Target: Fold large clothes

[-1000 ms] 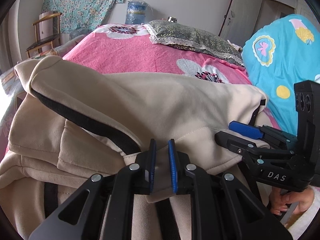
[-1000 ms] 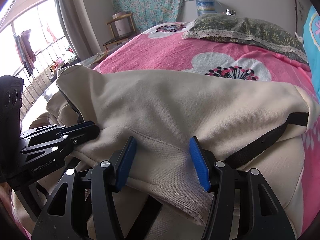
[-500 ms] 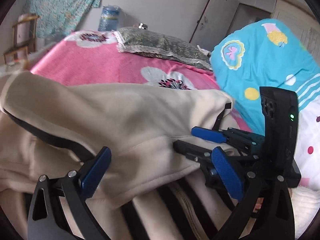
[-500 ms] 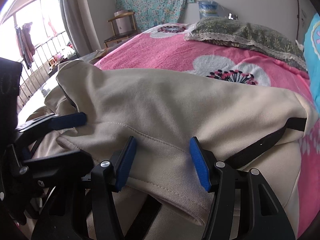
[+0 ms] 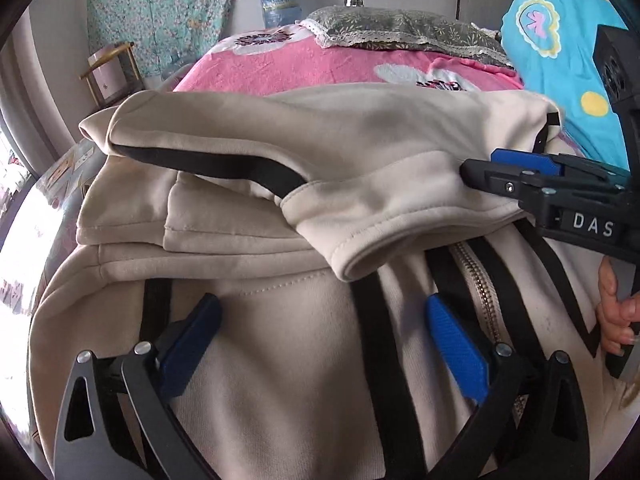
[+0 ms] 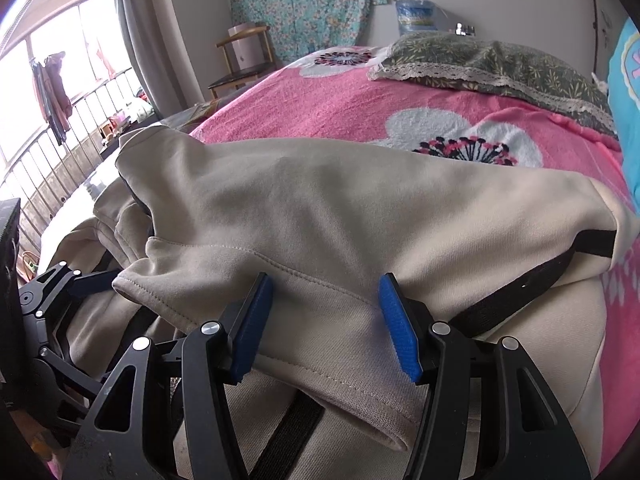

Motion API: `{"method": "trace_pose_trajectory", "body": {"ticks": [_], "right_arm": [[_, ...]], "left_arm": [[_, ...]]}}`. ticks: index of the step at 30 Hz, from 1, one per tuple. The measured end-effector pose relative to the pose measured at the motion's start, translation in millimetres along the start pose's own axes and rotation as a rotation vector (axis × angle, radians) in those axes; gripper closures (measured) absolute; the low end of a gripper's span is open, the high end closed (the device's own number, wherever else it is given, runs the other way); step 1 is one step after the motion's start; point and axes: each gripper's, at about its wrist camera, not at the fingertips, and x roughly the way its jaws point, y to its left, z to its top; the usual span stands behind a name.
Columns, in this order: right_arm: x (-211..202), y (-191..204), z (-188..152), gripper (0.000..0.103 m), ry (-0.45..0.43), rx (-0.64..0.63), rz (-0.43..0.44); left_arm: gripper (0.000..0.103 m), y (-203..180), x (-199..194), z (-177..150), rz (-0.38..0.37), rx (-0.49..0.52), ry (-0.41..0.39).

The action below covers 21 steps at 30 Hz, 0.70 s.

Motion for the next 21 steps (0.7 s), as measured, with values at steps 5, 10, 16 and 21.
{"method": "trace_pose_trajectory", "body": {"ticks": [5, 10, 16, 21], "right_arm": [[0.2, -1.8, -0.8, 0.049, 0.0, 0.004, 0.006], [0.5, -1.6, -1.9, 0.049, -0.001, 0.004, 0.007], [0.2, -0.4, -2.4, 0.049, -0.003, 0.005, 0.008], [0.3, -0.2, -2.2, 0.049, -0.002, 0.003, 0.006]], "left_arm": [[0.003, -1.2, 0.5, -0.3, 0.001, 0.001, 0.0], [0.003, -2.6, 1.7, 1.5, 0.001, 0.001, -0.001], [0.003, -2.5, 1.4, 1.1, 0.001, 0.001, -0.002], [0.003, -3.9, 1.9, 1.0, 0.002, 0.001, -0.002]]}}
